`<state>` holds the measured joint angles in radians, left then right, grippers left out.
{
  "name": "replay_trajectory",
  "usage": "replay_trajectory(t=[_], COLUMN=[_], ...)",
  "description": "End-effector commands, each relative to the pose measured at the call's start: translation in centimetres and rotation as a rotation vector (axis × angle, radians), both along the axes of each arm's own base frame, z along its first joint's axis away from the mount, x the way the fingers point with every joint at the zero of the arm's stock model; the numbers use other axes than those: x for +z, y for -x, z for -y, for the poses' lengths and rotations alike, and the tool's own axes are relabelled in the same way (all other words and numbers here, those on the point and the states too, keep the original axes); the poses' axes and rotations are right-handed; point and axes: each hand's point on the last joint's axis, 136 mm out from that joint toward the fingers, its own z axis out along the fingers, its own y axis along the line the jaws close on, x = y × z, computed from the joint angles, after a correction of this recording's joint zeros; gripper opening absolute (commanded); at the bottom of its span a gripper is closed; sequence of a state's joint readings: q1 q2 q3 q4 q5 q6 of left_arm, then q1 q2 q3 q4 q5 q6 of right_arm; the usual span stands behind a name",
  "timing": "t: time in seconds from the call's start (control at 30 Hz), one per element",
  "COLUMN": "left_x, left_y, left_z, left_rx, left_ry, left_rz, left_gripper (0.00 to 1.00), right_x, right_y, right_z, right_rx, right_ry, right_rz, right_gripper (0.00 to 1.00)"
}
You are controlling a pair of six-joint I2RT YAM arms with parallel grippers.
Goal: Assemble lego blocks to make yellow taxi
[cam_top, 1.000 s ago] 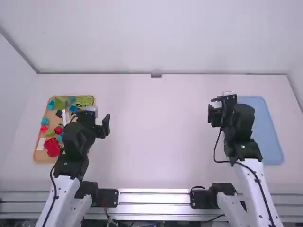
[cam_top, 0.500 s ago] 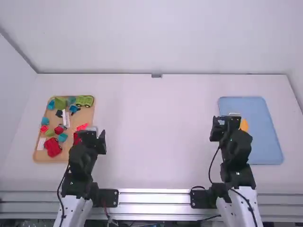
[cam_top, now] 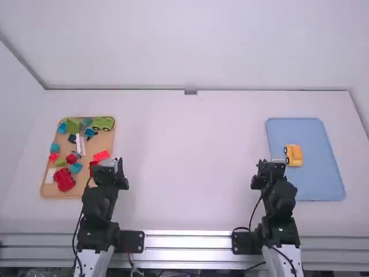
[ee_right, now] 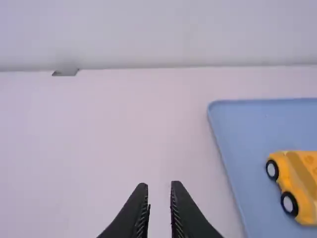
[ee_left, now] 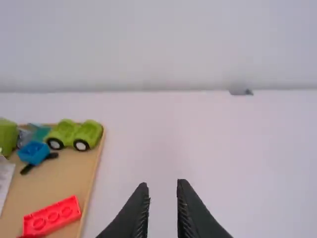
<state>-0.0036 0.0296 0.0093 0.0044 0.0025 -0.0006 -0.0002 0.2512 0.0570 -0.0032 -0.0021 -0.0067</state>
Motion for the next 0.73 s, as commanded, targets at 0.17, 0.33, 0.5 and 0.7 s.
replay_trajectory(t=[0.17,0.33,0.5,0.7], left_x=[0.1,0.1,0.1,0.1], left_y=[0.1,0.1,0.1,0.1], left_z=[-0.1,-0.1,-0.1,-0.1], left_rx=[0.006,0.006,0.006,0.006], left_ry=[-0.001,-0.001,-0.001,-0.001], left_rz=[0.016,0.016,0.016,0.016], left_gripper=[0.06,0.01,0.0,0.0], right_x=[-0.2,1.1,2.3,3.0], right_y=[0.3,0.3,0.5,0.5], right_z=[0.0,0.0,0.0,0.0], right_rx=[-0.004,-0.003,-0.003,-0.003], right_ry=[-0.006,-0.006,-0.006,-0.006], right_rz=[0.056,0.115,0.167,0.197], right_gripper=[0.01,0.0,0.0,0.0])
